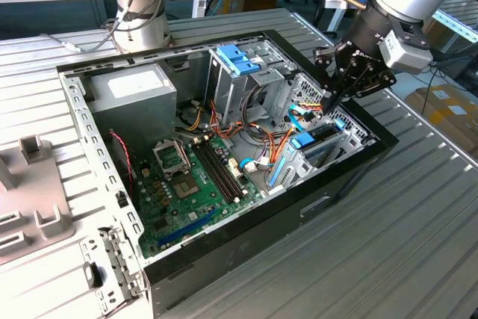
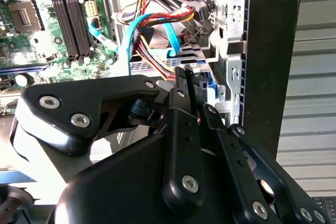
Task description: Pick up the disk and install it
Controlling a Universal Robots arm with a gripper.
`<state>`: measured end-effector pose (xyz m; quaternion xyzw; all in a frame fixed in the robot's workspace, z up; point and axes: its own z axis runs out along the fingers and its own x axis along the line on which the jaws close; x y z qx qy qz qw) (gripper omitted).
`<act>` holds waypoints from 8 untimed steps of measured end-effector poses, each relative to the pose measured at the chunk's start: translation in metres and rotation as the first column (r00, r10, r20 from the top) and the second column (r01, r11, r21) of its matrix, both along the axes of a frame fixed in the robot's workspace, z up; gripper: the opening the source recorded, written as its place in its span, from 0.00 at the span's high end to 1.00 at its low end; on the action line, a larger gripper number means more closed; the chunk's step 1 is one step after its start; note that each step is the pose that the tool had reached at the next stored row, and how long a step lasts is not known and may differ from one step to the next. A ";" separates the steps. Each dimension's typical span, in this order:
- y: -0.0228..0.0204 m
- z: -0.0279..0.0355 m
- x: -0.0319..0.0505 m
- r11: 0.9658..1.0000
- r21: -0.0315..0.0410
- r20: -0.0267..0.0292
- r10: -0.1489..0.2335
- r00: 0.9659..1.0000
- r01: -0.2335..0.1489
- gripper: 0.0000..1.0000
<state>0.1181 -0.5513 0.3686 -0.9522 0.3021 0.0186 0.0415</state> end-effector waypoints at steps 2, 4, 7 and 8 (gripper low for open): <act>0.0000 0.0000 -0.0015 1.000 0.000 0.000 0.000 1.000 0.000 0.83; 0.0000 0.0000 -0.0029 1.000 0.000 0.000 0.000 1.000 0.000 0.83; 0.0000 0.0000 -0.0052 1.000 0.000 0.000 0.000 1.000 0.000 0.83; 0.0000 0.0000 -0.0058 1.000 0.000 0.000 0.000 1.000 0.000 0.83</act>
